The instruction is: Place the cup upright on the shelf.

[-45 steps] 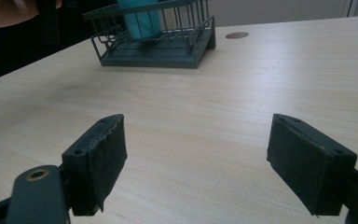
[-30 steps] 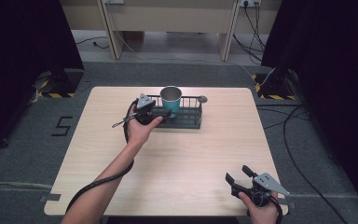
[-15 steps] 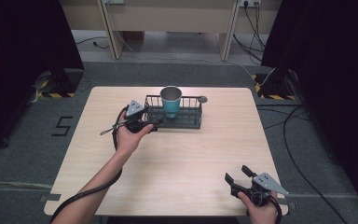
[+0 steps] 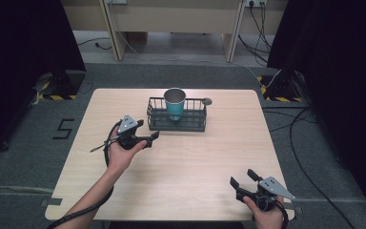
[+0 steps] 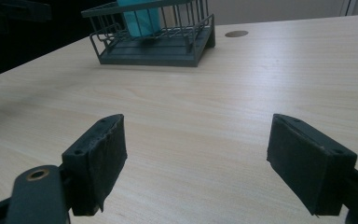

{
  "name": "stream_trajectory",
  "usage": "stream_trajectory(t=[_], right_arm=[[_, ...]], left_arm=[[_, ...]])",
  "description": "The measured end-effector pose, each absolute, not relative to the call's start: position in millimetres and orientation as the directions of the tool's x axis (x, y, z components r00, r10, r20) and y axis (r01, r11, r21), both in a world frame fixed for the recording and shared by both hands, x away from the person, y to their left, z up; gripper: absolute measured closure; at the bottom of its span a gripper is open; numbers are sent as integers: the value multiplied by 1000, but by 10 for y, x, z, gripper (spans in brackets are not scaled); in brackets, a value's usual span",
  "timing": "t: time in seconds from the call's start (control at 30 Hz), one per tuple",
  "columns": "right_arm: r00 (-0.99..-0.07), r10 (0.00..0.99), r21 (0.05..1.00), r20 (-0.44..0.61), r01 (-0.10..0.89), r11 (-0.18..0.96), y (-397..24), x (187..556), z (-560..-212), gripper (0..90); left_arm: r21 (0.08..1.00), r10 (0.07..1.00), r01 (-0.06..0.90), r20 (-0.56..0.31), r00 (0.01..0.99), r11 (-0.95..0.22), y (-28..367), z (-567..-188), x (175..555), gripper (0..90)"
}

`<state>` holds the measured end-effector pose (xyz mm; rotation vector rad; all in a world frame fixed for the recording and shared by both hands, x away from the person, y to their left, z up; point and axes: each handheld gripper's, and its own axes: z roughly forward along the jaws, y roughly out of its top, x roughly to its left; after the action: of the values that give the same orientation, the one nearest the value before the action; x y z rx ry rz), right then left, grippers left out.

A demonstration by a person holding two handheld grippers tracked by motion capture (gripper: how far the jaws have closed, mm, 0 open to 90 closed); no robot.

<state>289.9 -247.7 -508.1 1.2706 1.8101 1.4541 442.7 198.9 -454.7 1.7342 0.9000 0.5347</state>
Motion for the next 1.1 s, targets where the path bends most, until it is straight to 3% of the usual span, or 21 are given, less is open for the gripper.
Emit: stream_trajectory(t=[0.7,1.1], right_arm=[[-443,880,933,171,360,0,-2475,2903,-5092,204],[-438,882,934,173,357,-6,-2508,2905,-5110,201]], left_arm=[[919,792,341,-56,608,-197,2375,-4900,3973,144],[940,785,324,-121,608,-106,2497,-4996,3842,144]])
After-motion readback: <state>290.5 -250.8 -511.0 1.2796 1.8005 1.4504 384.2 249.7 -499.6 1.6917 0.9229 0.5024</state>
